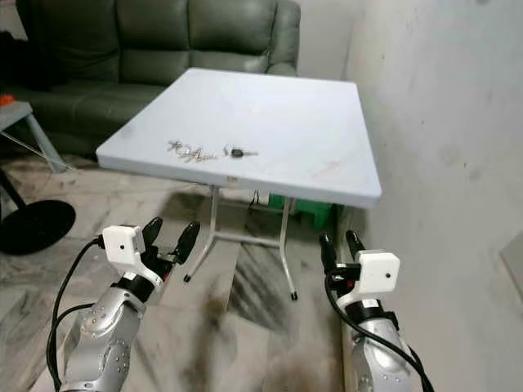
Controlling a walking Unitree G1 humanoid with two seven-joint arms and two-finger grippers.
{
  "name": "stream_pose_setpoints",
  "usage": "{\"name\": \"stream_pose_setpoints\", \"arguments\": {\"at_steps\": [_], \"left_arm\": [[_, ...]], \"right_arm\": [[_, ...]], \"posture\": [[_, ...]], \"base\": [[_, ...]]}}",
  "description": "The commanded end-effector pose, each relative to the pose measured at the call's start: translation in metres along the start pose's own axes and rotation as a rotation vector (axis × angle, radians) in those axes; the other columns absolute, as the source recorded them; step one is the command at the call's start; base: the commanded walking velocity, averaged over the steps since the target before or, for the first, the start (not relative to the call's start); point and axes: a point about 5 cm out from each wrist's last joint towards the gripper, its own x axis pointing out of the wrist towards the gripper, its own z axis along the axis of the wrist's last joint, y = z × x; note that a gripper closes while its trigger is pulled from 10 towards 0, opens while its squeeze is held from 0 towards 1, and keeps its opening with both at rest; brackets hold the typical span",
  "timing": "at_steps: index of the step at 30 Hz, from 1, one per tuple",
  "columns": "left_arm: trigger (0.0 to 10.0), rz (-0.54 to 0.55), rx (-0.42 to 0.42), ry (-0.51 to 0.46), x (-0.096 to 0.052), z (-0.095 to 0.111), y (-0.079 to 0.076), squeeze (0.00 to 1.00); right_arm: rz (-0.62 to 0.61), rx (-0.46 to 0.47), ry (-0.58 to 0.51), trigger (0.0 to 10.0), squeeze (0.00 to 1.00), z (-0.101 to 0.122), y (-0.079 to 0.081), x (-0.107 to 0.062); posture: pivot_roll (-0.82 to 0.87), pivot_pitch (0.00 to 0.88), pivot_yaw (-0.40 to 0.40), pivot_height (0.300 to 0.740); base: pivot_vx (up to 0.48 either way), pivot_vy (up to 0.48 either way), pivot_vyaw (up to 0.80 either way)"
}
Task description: Hang keys on a hook
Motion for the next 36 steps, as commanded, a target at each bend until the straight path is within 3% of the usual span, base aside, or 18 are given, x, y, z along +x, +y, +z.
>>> {"name": "stream_pose_setpoints", "arguments": {"at_steps": [1, 14, 21, 26, 36], "left_arm": [[10.0, 0.016, 0.004, 0.018, -0.0031, -0.0012, 0.005, 0.0], [10.0, 0.028, 0.006, 0.041, -0.0019, -0.0036, 0.0016, 0.0], [10.0, 0.043, 0.053, 0.062, -0.0029, -0.0082, 0.0005, 0.0], [10.0, 0.036, -0.006, 0.065, -0.0027, -0.0093, -0.0009, 0.0], [10.0, 0.043, -0.015, 0.064, -0.0024, -0.0085, -0.0007, 0.0]], "right_arm": [[0.021, 0.012, -0.01, 10.0, 0.0, 0.0029, 0.0065, 0.0041], [0.03, -0.013, 0.011, 10.0, 0.0, 0.0005, 0.0067, 0.0029], [0.03, 0.005, 0.025, 10.0, 0.0, -0.0021, 0.0069, 0.0029], [0.035, -0.001, 0.031, 10.0, 0.0, -0.0028, 0.0067, 0.0034], [0.042, 0.004, 0.034, 10.0, 0.0, -0.003, 0.0088, 0.0042]], "posture": [[0.0, 0.0, -0.048, 0.74], [0.0, 0.0, -0.047, 0.74], [0.0, 0.0, -0.05, 0.74], [0.01, 0.0, -0.053, 0.74], [0.01, 0.0, -0.055, 0.74]], "base": [[0.48, 0.0, 0.0], [0.457, 0.0, 0.0], [0.0, 0.0, 0.0], [0.0, 0.0, 0.0], [0.0, 0.198, 0.0]]}}
